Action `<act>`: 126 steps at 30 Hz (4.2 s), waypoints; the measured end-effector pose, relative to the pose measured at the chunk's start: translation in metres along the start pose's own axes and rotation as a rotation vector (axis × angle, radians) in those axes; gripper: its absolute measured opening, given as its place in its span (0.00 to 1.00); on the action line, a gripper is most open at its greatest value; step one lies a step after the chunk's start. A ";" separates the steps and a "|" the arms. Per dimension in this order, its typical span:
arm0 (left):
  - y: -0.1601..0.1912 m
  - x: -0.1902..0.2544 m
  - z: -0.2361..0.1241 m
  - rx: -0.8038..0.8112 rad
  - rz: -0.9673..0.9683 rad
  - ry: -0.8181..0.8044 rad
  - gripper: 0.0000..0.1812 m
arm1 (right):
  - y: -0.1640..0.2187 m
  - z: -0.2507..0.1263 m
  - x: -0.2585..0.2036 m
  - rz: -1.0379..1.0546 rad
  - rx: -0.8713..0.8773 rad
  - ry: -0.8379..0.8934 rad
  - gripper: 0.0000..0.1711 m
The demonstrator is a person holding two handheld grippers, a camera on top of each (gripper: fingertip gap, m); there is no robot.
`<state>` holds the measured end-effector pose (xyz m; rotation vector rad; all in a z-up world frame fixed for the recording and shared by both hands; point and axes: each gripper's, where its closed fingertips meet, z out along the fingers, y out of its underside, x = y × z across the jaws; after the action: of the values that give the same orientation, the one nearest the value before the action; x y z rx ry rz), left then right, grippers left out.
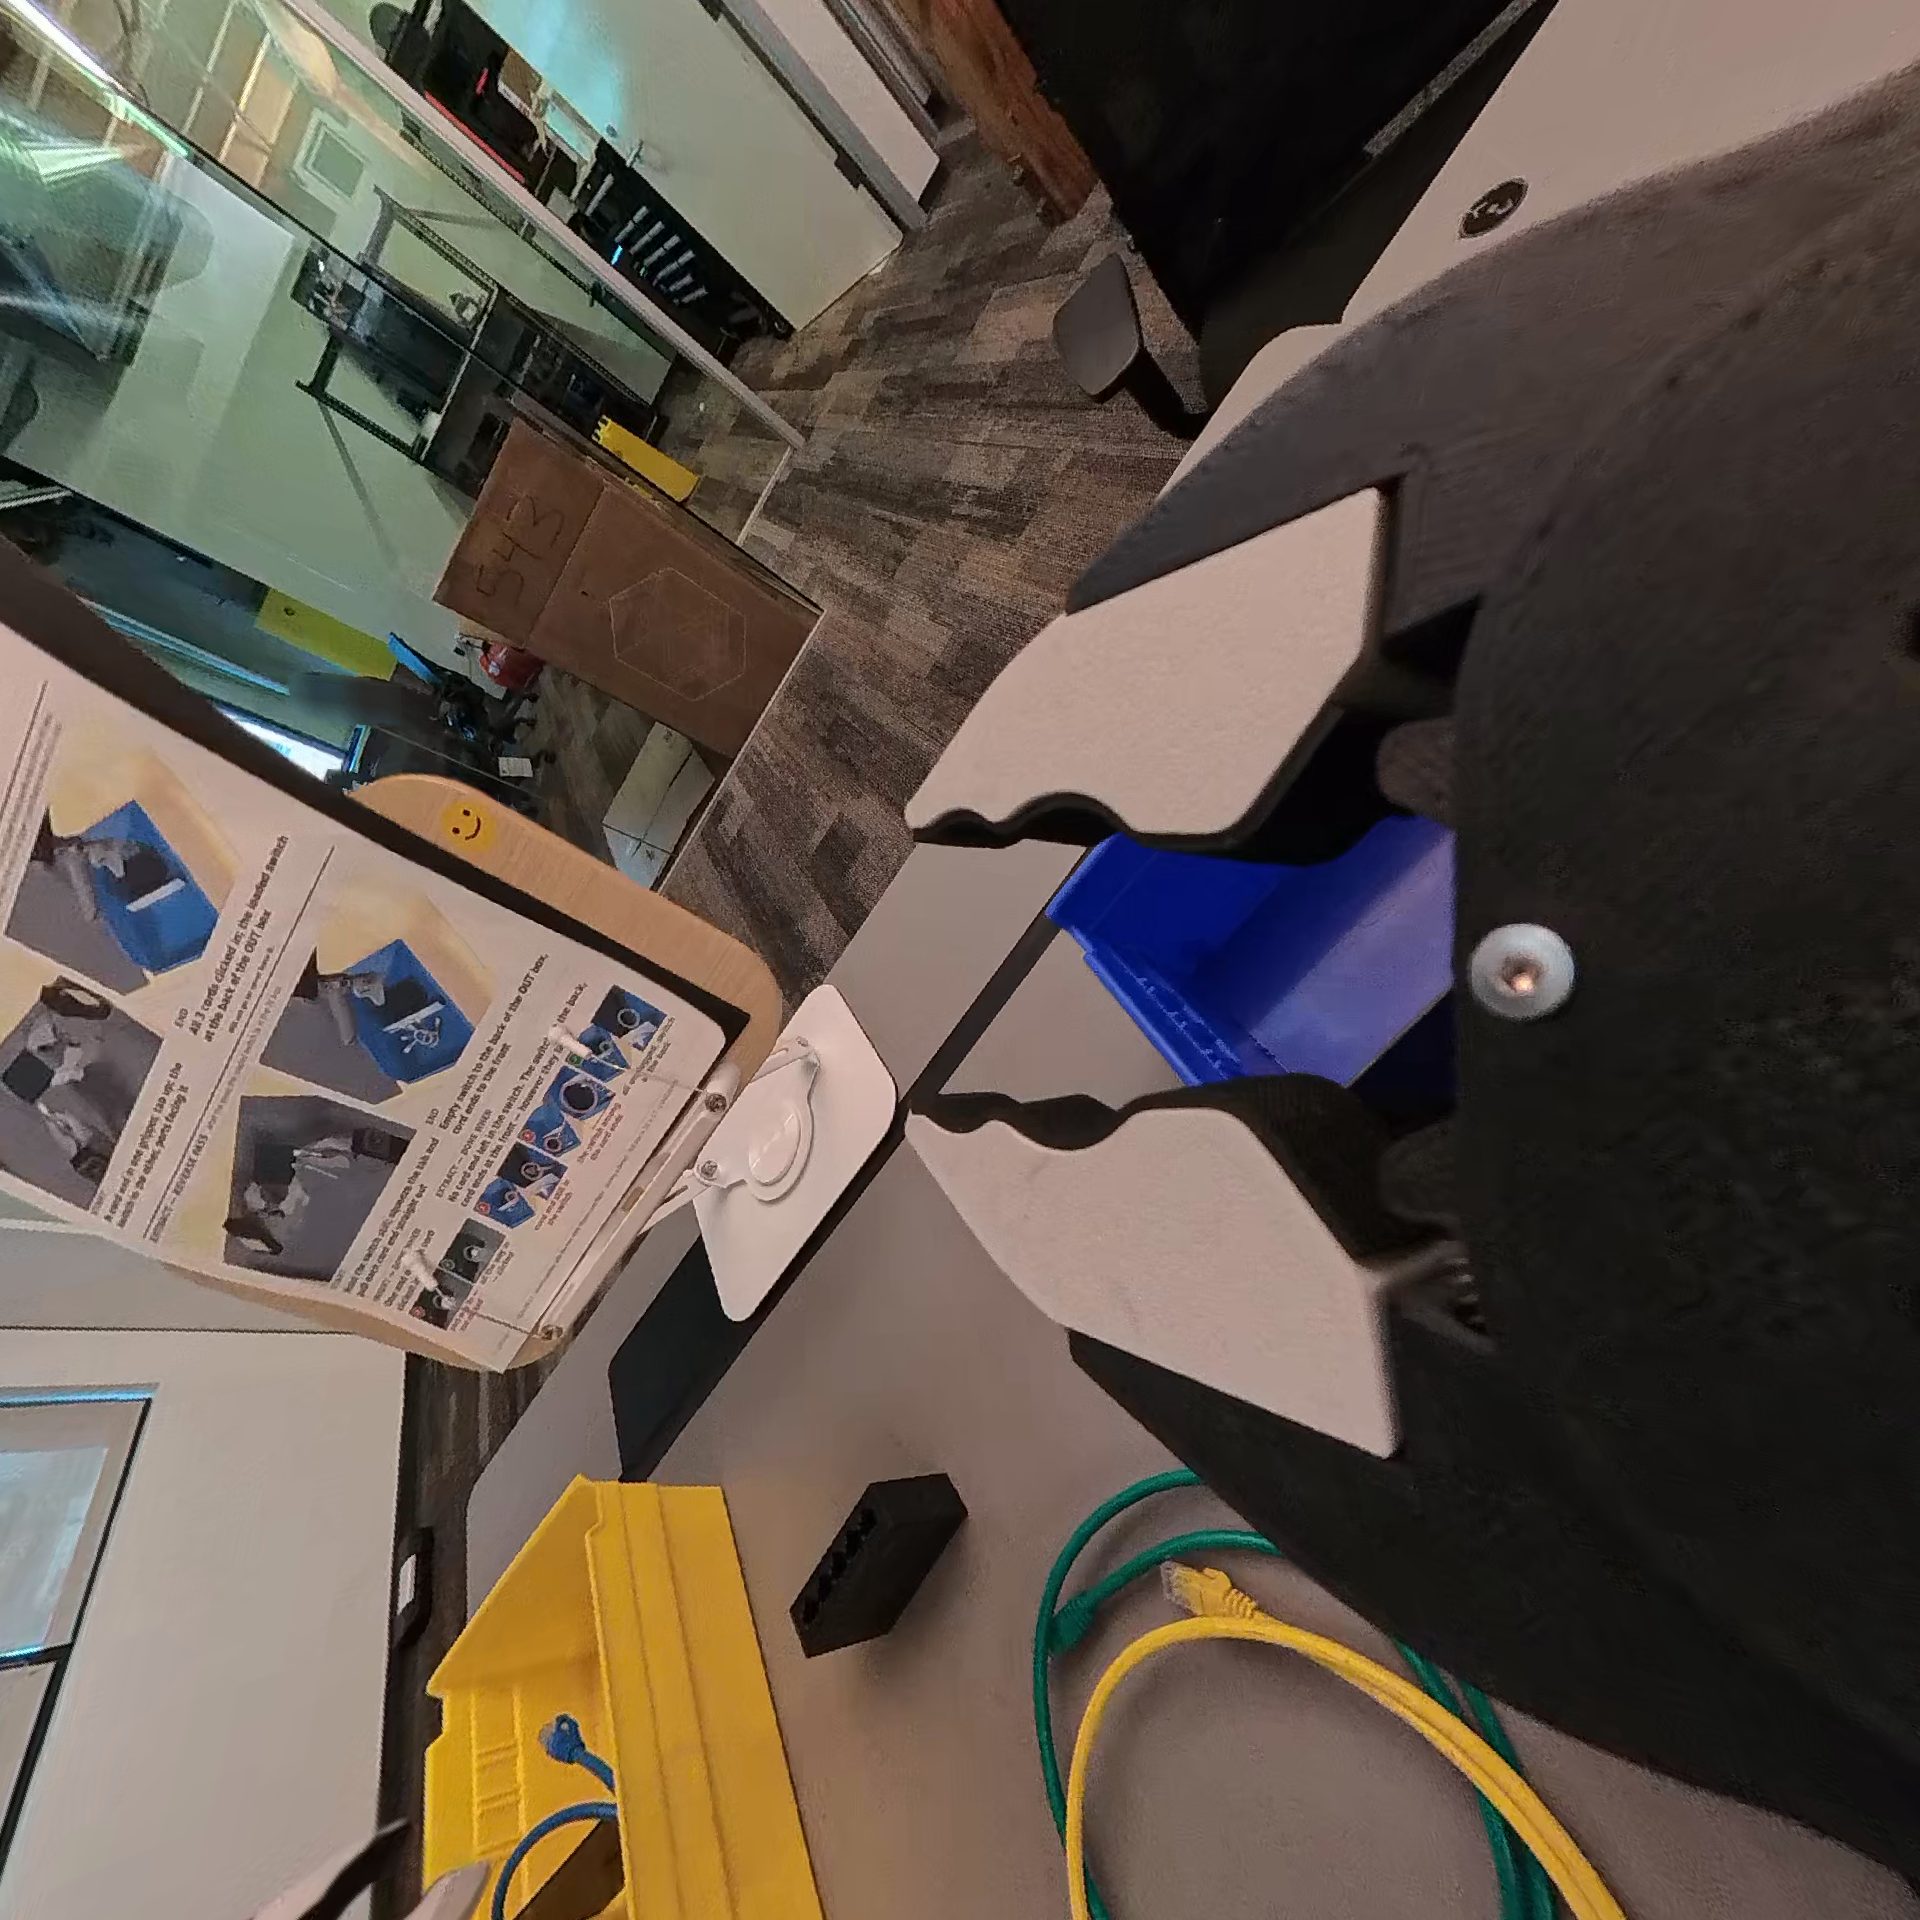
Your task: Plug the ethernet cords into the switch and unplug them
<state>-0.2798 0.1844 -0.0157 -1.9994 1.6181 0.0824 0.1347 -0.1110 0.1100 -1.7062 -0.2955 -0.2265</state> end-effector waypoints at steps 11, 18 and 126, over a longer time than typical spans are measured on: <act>0.077 -0.005 0.043 -0.080 -0.074 0.092 0.06 | 0.005 0.007 -0.007 -0.036 -0.039 -0.009 0.27; 0.023 -0.025 -0.069 0.043 0.134 -0.220 0.04 | 0.000 0.011 -0.012 -0.016 -0.014 -0.033 0.27; -0.156 0.221 -0.174 1.057 0.281 0.641 0.07 | -0.100 0.048 -0.248 0.451 0.446 -0.941 0.07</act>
<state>-0.1278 -0.0720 0.1056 -0.9891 1.7212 -1.1578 -0.1325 -0.0656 0.1177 -1.2829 -0.5796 0.9366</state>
